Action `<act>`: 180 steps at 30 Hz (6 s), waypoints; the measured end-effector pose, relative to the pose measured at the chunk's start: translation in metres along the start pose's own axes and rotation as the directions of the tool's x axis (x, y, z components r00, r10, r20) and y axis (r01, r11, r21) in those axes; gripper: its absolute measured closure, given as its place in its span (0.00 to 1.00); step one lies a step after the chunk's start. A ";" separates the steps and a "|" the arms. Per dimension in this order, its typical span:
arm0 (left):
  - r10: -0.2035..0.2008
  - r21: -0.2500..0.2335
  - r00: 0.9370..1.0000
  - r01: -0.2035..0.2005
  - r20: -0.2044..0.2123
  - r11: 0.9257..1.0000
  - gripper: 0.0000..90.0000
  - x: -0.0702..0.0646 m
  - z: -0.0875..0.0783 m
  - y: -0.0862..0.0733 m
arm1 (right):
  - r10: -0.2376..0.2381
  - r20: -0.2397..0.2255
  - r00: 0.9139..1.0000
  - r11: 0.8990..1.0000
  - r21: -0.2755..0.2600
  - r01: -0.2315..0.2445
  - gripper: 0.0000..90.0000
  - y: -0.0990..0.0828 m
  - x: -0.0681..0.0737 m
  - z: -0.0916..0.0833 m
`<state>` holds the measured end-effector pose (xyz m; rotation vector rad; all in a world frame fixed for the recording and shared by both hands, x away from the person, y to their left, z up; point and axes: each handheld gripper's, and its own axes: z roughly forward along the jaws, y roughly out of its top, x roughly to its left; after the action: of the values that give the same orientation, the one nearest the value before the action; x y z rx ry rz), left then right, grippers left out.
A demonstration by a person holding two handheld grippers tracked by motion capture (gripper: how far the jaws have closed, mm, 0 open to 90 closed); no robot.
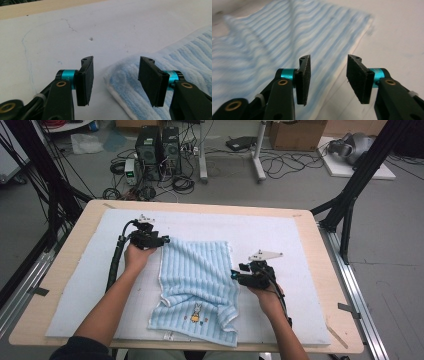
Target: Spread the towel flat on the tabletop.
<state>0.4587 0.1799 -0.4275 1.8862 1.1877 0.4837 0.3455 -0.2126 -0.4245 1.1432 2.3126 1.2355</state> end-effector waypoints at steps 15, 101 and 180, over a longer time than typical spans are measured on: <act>-0.051 0.018 0.997 0.051 0.053 0.999 0.49 0.010 -0.014 -0.020 | 0.018 0.115 0.993 0.995 0.094 -0.029 0.56 0.057 -0.044 0.099; 0.119 0.066 0.991 -0.124 0.067 0.990 0.82 -0.020 0.008 -0.023 | 0.029 0.132 0.991 0.994 0.104 -0.043 0.86 0.040 -0.029 0.083; -0.007 -0.049 0.981 0.016 0.194 0.999 0.53 -0.033 -0.089 -0.096 | 0.044 0.080 0.996 0.997 0.057 -0.049 0.72 -0.013 0.019 0.015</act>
<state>0.3294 0.2105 -0.4506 1.8368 1.0476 0.3123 0.3349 -0.1937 -0.4416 1.2489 2.2907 1.1234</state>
